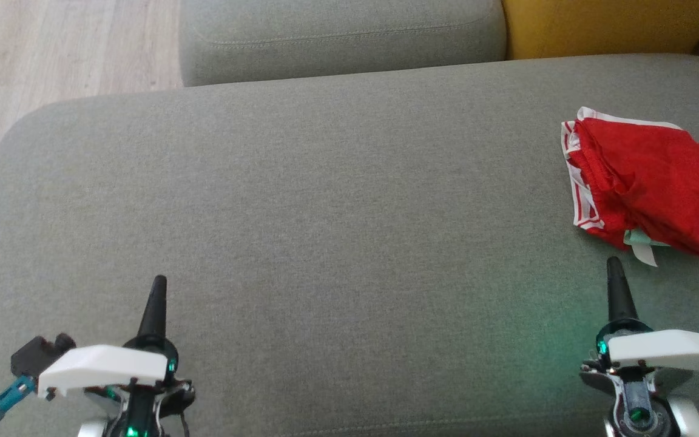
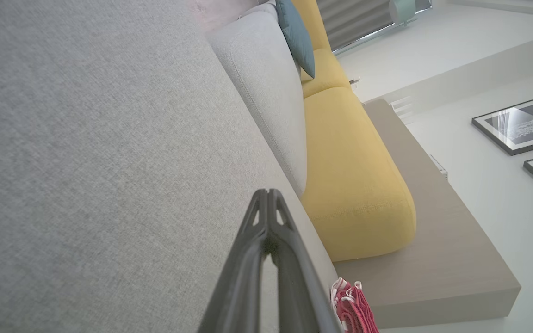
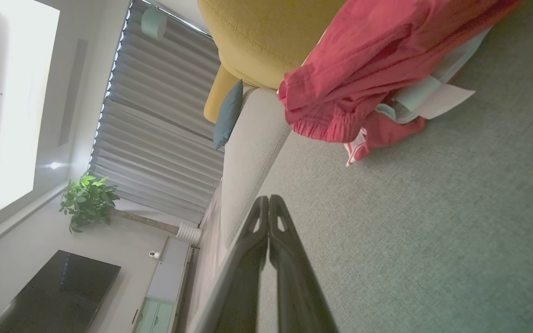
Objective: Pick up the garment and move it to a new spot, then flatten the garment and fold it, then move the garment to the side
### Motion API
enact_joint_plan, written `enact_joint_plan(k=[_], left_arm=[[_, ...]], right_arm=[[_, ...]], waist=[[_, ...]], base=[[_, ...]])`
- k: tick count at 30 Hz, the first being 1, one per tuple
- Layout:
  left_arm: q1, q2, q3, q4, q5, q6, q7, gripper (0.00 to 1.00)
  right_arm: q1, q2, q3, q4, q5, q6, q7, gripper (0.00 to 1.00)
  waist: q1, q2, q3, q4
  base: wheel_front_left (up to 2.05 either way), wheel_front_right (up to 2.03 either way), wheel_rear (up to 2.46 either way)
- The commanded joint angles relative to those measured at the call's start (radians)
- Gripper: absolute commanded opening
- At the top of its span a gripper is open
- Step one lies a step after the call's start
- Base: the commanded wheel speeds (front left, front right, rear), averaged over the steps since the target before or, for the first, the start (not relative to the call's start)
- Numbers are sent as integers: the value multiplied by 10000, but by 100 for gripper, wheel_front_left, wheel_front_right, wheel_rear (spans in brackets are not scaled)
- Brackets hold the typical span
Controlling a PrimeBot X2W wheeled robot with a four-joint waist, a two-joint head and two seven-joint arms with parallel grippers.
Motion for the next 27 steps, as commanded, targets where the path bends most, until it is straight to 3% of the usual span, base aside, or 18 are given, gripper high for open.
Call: enact_joint_plan(k=[1,27], left_arm=[[-516,176,359,-276,-284,-117,75,0],[-786,181,1084,50,-2904,-570,819,0]], right_arm=[[-580,-152,27,-341,342,46,114,0],[-640,-143,-492,-346,3247,59,840,0]], waist=[[0,-1,-7,12],[0,-1,-123,207]], base=[[0,0,0],[0,0,0]])
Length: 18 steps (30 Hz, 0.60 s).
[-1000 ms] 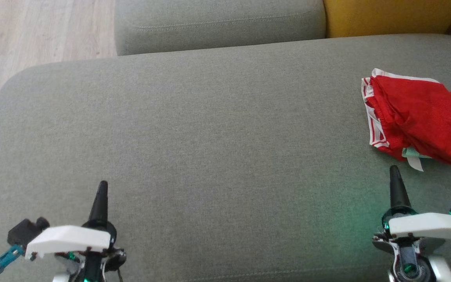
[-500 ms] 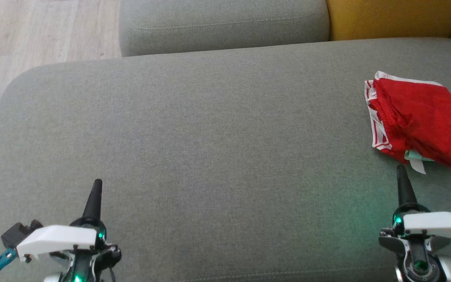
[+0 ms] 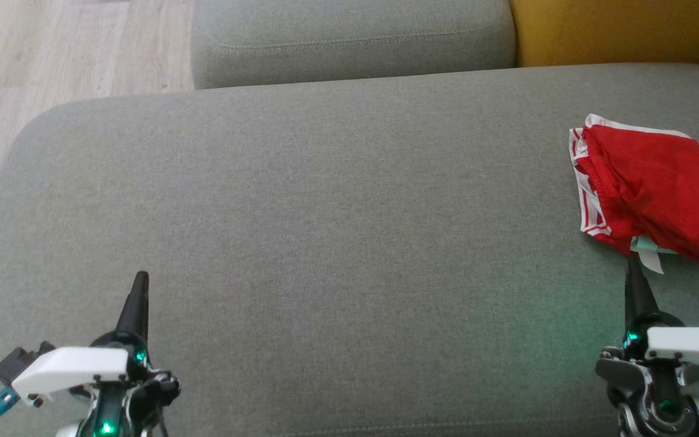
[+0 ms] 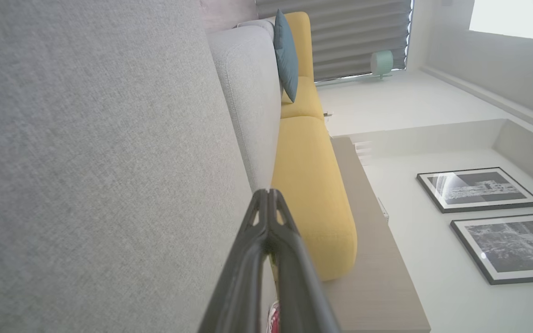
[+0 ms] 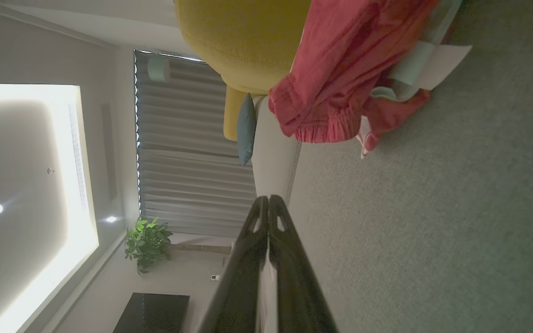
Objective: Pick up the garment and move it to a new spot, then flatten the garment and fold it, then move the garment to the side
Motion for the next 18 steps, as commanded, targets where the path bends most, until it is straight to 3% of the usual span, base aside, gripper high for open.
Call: enact_joint_plan(k=[1,18], left_arm=[[-571,181,435,-280,-301,-147,97,0],[-731,162,888,-89,-1800,-410,555,0]], right_arm=[[-481,-140,91,-341,368,60,89,0],[-519,-113,-242,-342,2033,67,536,0]], waist=[[0,-1,-8,13],[0,-1,-76,126]], base=[[0,0,0],[0,0,0]])
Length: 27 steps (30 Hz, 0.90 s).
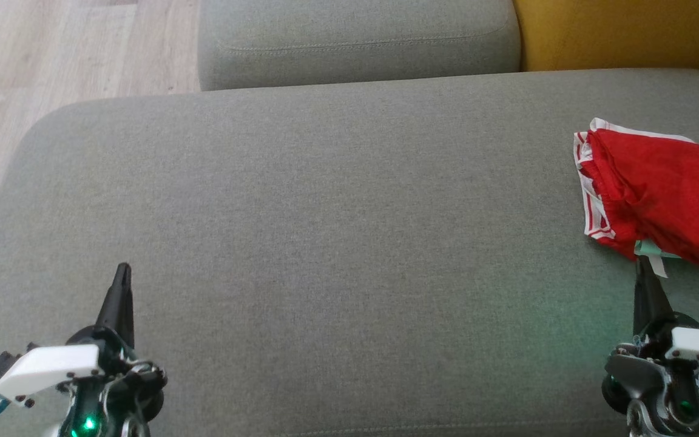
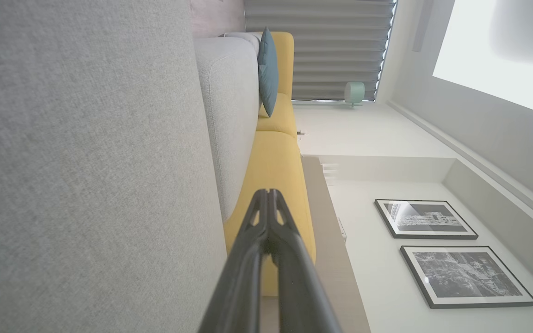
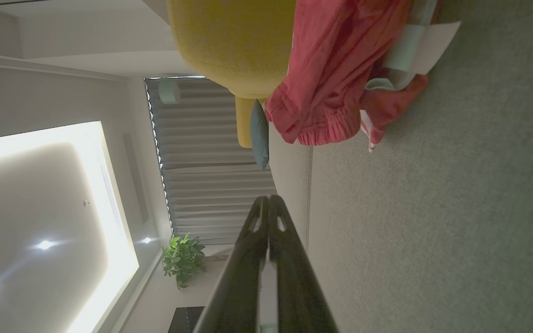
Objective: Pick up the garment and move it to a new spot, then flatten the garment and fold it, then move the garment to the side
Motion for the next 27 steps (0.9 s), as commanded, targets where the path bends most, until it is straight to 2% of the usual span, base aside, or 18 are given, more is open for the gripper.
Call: enact_joint_plan(k=[1,27], left_arm=[[-515,162,327,-261,-26,-73,39,0],[-523,88,431,-255,60,-73,122,0]], right_arm=[[-517,-109,171,-341,60,67,89,0],[-526,-34,66,-334,-28,67,174,0]], waist=[[0,-1,0,-1],[0,-1,0,-1]], base=[[0,0,0],[0,0,0]])
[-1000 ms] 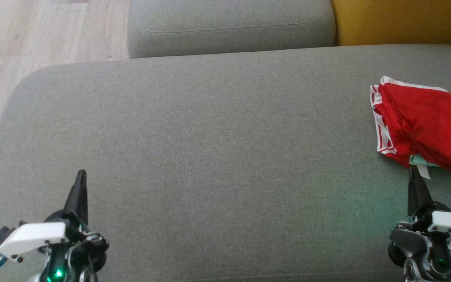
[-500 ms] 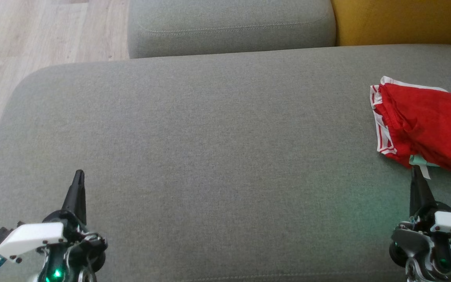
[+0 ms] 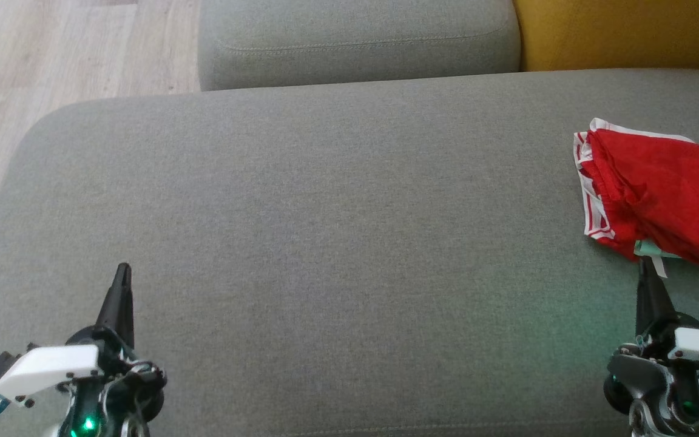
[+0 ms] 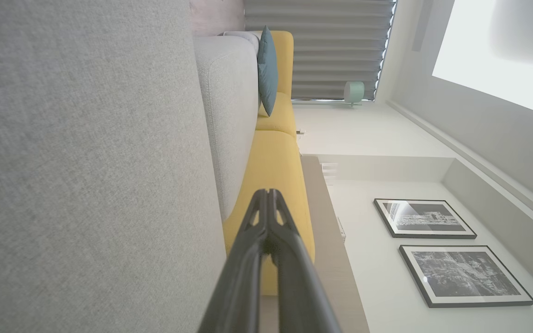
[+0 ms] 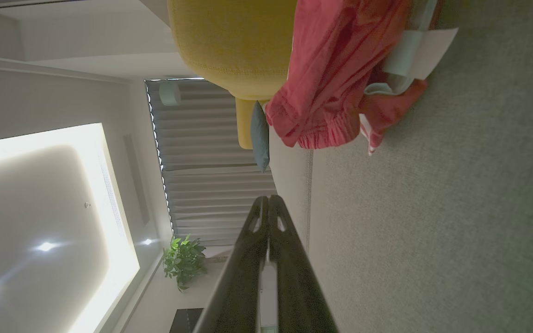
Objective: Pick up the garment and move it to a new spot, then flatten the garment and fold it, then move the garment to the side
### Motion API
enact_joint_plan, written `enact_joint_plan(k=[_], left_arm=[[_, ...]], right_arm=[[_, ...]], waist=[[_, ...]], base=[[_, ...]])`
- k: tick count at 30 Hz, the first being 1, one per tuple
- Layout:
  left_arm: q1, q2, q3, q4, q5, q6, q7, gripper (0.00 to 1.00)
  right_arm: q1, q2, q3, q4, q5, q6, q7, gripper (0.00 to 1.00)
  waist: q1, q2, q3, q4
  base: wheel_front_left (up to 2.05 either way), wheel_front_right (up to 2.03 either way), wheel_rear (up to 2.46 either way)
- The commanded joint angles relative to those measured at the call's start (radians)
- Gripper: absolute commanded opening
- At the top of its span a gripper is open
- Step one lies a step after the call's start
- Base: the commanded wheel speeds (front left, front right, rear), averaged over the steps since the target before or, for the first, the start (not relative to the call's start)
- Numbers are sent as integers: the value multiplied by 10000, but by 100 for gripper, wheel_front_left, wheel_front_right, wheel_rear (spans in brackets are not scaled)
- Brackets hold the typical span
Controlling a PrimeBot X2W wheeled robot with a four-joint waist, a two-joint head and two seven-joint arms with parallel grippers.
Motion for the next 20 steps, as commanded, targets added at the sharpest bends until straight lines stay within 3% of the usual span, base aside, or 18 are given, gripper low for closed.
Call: enact_joint_plan(k=[1,20], left_arm=[[-524,115,381,-263,58,-73,42,0],[-529,70,443,-259,110,-73,92,0]], right_arm=[[-526,-51,185,-333,-29,67,104,0],[-531,-6,122,-329,-82,67,154,0]], waist=[[0,0,0,0],[0,0,0,0]], base=[[0,0,0],[0,0,0]])
